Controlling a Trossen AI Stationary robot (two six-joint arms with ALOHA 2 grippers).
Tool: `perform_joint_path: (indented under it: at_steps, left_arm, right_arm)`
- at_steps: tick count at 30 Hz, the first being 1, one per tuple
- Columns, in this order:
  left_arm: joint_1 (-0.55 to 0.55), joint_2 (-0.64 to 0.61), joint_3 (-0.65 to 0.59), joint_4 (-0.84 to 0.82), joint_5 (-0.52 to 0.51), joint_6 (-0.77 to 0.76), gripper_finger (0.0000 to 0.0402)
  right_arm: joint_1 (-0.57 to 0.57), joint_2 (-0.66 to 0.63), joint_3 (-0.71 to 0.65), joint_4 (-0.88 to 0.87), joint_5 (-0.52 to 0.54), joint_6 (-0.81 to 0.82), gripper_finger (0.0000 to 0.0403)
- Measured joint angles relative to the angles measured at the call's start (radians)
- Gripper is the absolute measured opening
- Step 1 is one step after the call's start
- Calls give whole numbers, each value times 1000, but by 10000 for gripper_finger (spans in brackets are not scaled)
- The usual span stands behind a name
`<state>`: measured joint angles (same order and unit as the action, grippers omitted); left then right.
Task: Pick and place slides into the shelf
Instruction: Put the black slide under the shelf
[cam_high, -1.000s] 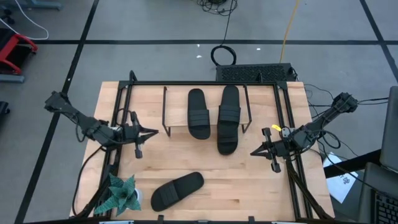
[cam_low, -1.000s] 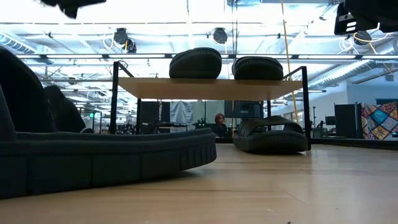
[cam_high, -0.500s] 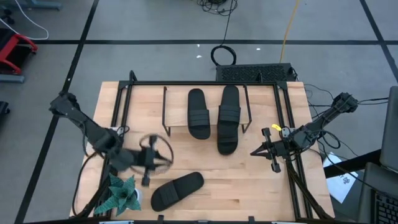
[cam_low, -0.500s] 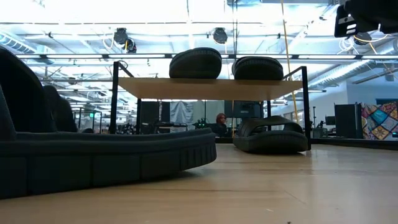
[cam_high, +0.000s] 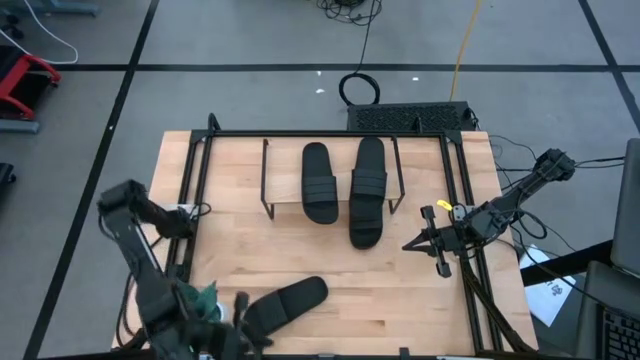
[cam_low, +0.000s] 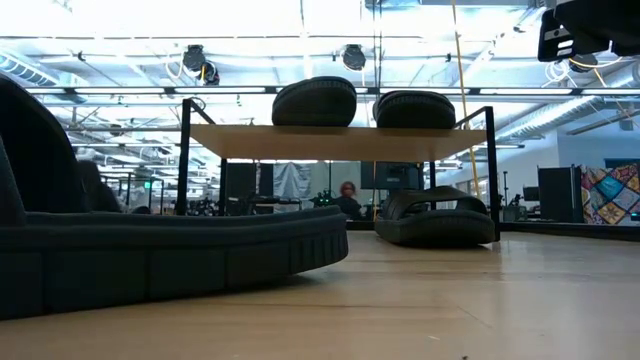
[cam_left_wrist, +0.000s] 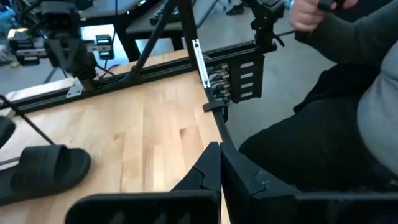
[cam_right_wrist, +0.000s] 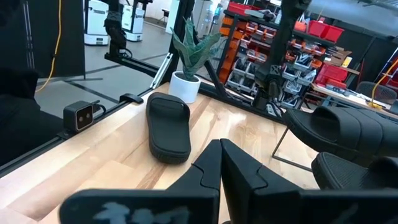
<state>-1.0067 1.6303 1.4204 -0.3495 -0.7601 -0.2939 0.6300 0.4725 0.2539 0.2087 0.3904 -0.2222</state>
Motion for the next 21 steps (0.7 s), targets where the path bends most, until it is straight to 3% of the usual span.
perform_joint_path:
  at_steps: [10, 15, 21]
  left_arm:
    - [6, 349, 357, -237, -63, 29, 1]
    - [-6, 467, 426, -329, -142, 74, 0]
    - [-4, 545, 426, -363, -150, 83, 0]
  right_arm:
    - [0, 0, 0, -3, 0, 19, 0]
    - [0, 0, 0, -12, -1, 19, 0]
    - [0, 0, 0, -20, -1, 27, 0]
